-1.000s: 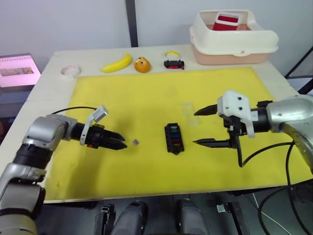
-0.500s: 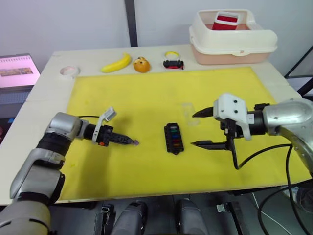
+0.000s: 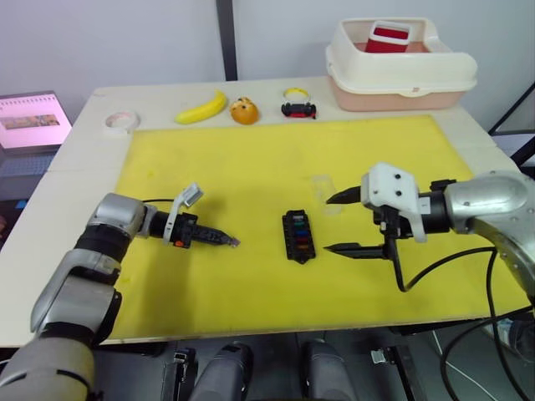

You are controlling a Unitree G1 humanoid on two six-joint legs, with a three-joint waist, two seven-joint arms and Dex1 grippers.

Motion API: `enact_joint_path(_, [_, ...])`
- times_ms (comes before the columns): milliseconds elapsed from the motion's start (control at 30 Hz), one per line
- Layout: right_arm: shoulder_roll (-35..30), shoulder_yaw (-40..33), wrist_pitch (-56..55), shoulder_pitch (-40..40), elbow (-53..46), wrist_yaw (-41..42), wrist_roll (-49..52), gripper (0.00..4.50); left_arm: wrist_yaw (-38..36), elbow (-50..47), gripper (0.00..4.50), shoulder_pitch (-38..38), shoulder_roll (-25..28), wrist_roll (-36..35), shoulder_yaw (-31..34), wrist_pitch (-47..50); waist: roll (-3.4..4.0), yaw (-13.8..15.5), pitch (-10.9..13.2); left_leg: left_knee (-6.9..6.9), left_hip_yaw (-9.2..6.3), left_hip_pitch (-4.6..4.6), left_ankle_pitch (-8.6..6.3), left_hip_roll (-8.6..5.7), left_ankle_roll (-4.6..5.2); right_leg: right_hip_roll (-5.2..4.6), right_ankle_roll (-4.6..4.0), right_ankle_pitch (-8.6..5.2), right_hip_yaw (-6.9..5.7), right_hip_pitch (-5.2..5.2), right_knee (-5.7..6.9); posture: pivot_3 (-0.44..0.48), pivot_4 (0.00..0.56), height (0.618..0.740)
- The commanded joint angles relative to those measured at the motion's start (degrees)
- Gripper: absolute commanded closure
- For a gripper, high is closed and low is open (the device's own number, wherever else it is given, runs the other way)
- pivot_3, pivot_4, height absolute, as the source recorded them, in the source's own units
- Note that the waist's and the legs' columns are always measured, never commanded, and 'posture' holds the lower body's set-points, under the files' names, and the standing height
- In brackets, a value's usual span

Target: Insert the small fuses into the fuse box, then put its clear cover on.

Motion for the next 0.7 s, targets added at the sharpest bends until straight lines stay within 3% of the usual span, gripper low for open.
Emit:
enact_joint_path(33, [-0.28, -0.71, 0.03, -0.94, -1.98, -0.38, 0.75, 0.00, -0.90, -1.80, 3.38, 0.62, -0.16, 0.73, 0.08, -1.38, 0.00, 0.00, 0.00, 0.00, 0.00, 0.00, 0.00, 0.00, 0.00, 0.00, 0.00, 0.00, 0.00, 0.00, 0.00, 0.000, 0.150, 0.740])
enact_joint_path(700, [-0.61, -0.66, 0.29, -0.05, -2.96, -0.98, 1.15, 0.00, -2.15, -2.37, 3.38, 1.51, -2.42, 1.90, -0.21, -3.69, 0.00, 0.94, 0.00, 0.04, 0.01, 0.00, 0.00, -0.03, 0.00, -0.02, 0.02, 0.01, 0.00, 0.03, -0.01, 0.000, 0.150, 0.740])
